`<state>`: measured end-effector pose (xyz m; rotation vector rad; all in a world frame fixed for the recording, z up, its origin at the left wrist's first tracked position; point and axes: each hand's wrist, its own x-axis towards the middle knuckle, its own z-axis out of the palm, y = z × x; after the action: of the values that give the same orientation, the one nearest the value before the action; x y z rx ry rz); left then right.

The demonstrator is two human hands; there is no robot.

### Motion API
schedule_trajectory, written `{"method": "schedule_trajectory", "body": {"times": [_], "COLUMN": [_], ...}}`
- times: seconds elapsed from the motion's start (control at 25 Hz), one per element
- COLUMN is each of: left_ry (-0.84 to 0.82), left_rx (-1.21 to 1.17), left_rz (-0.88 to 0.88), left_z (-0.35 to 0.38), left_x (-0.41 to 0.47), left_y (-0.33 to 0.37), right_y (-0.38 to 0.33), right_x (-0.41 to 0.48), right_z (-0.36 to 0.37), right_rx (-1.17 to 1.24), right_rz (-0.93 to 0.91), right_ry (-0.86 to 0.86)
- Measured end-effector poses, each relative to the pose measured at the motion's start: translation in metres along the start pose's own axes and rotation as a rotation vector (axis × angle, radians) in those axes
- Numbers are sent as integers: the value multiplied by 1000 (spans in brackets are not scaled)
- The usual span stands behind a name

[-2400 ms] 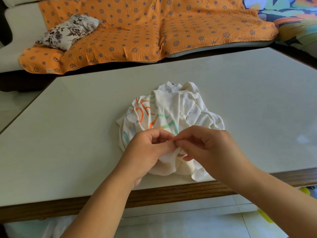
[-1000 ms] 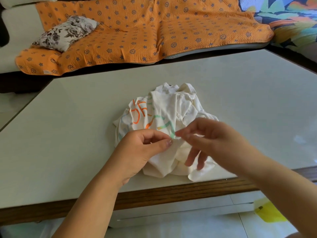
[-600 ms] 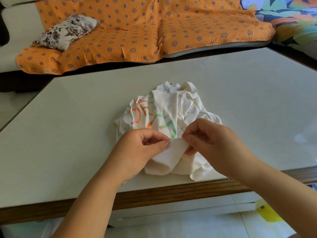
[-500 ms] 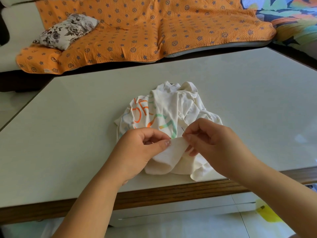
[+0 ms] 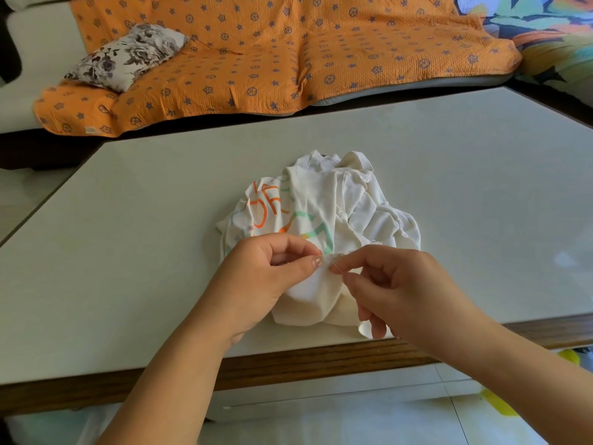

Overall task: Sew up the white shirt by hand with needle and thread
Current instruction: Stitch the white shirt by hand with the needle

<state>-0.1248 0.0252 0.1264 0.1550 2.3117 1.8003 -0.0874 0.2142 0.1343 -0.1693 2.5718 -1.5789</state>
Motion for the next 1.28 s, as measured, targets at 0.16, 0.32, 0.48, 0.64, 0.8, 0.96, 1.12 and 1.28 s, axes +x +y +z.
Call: {"method": "schedule_trajectory", "body": {"times": [0.16, 0.32, 0.48, 0.64, 0.8, 0.96, 1.12, 1.28], "left_ry": [-5, -12, -28, -8, 39, 36, 59, 51], "left_rx": [-9, -3, 36, 23, 66, 249, 306, 313], "left_rz": [10, 16, 26, 14, 55, 130, 165, 154], "left_z": [0, 0, 4, 11, 14, 22, 25, 25], "left_x": [0, -2, -2, -3, -1, -5, -6, -9], "left_y": [0, 2, 2, 0, -1, 1, 2, 3], "right_y": [0, 1, 3, 4, 2, 3, 1, -1], "right_x": [0, 0, 3, 6, 6, 10, 9, 20], "right_z": [0, 1, 6, 8, 10, 8, 8, -10], "right_rx": [7, -5, 14, 103, 208, 287, 161, 85], "right_rz": [8, 10, 18, 39, 42, 51, 30, 4], "right_ry": [-11, -8, 27, 55, 56, 40, 86, 262]}}
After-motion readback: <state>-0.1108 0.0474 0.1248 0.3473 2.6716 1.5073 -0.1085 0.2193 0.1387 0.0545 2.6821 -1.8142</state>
